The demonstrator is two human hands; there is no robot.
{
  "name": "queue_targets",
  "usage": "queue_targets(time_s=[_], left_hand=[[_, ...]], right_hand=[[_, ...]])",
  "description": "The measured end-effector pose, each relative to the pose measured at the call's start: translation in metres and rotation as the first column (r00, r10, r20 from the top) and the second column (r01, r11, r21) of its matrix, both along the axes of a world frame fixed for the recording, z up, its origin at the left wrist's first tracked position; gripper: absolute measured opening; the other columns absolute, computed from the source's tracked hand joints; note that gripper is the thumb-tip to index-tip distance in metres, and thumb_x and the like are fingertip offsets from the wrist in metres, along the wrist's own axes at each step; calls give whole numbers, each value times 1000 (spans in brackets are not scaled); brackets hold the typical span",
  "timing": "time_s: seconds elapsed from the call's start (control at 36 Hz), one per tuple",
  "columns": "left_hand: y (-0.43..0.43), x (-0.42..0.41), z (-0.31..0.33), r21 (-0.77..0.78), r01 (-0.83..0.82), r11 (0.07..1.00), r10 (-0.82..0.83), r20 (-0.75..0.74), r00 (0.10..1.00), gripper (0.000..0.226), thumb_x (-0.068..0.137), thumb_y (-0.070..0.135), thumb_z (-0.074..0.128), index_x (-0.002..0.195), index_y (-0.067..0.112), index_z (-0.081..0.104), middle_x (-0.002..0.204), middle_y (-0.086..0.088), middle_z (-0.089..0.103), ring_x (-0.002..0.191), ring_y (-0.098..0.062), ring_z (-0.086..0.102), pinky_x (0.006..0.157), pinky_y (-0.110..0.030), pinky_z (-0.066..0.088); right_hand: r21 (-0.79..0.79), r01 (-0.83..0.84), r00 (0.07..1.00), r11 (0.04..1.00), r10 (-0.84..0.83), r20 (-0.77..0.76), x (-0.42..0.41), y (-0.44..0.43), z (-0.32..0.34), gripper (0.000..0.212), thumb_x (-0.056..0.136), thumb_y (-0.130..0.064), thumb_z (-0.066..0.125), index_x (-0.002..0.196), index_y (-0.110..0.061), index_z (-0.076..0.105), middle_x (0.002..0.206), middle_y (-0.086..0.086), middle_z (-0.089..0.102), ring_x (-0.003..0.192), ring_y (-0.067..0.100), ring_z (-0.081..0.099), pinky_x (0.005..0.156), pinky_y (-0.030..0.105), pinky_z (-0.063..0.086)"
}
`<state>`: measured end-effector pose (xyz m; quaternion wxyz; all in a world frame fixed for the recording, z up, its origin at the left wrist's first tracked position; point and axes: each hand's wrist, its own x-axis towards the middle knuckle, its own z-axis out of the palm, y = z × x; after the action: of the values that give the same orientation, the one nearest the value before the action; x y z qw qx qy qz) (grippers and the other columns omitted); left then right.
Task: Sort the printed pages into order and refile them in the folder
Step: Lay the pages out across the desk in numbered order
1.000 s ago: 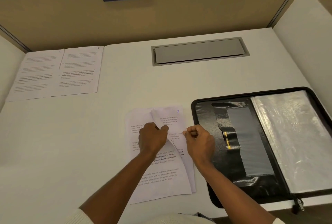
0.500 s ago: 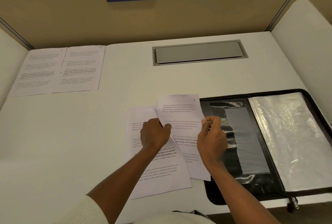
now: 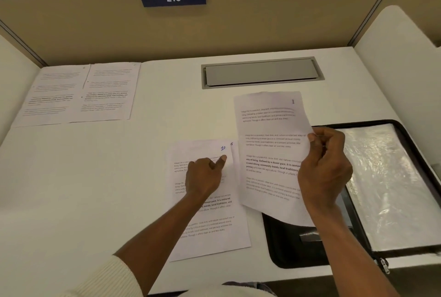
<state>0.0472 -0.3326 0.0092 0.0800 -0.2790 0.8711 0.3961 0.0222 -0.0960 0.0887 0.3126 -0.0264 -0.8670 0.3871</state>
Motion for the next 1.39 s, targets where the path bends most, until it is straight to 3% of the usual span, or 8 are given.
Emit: queue_targets(time_s=[0.11,0.22,0.5,0.67,0.83,0.97,1.17,1.39], left_hand=[[-5,2,10,89,-22,996,20,24,1000,68,100,64,55,89,-1,73,86,-1,79,86,-20,72,85,-40,58],[-9,6,27,190,-61,980,63,-3,998,66,104,62,50,84,4,74,81,10,77,76,-6,69,71,-27,49],[-63,9,66,529,-167,832,230,-56,972,72,102,72,43,95,10,79,89,2,81,90,-21,78,91,-40,58],[-117,5,78,530,-268,804,375,-102,922,70,108,62,32,91,11,77,86,0,81,84,-18,77,82,-37,60],[-186,-7,68,476,-216,853,321,-151,935,20,96,29,77,90,9,76,86,-3,80,89,-31,77,81,-43,65],[-230,-31,59,410,-253,876,327,-120,937,14,91,23,82,84,12,78,79,-5,78,66,-17,68,82,-49,63],[-278,-96,37,321,-311,894,374,-155,915,16,91,15,78,76,21,77,70,12,75,64,-5,67,67,-25,52],[-311,-171,11,208,-360,910,393,-148,908,12,90,17,76,79,20,76,86,13,77,83,-10,72,77,-36,62]], right_hand=[[-85,-12,1000,996,11,-4,2,-5,15,20,110,-26,55,115,-7,59,97,5,72,74,15,64,64,15,45],[-230,-1,997,973,20,77,-1,-14,21,17,107,-25,60,116,-10,58,101,1,73,80,11,68,67,10,51],[-440,31,937,897,127,325,-38,-74,-4,13,104,-23,65,115,-18,61,96,-5,72,79,-4,67,64,10,51],[-443,29,905,896,164,391,-65,-130,-22,12,103,-23,66,114,-21,62,97,-6,72,86,10,69,76,33,58],[-406,-26,884,913,210,417,-98,-190,-36,8,102,-23,66,108,-27,61,92,-3,71,87,19,69,78,38,56],[-424,-59,860,904,261,438,-129,-234,-50,8,102,-26,65,109,-25,62,80,-3,70,75,17,65,76,38,53],[-523,35,838,851,260,479,-170,-280,-68,22,100,-45,66,105,-24,62,86,-5,72,77,18,70,76,46,60],[-403,-50,758,914,297,580,-215,-310,-98,47,81,-14,88,117,-29,61,81,-4,75,87,17,74,93,52,59]])
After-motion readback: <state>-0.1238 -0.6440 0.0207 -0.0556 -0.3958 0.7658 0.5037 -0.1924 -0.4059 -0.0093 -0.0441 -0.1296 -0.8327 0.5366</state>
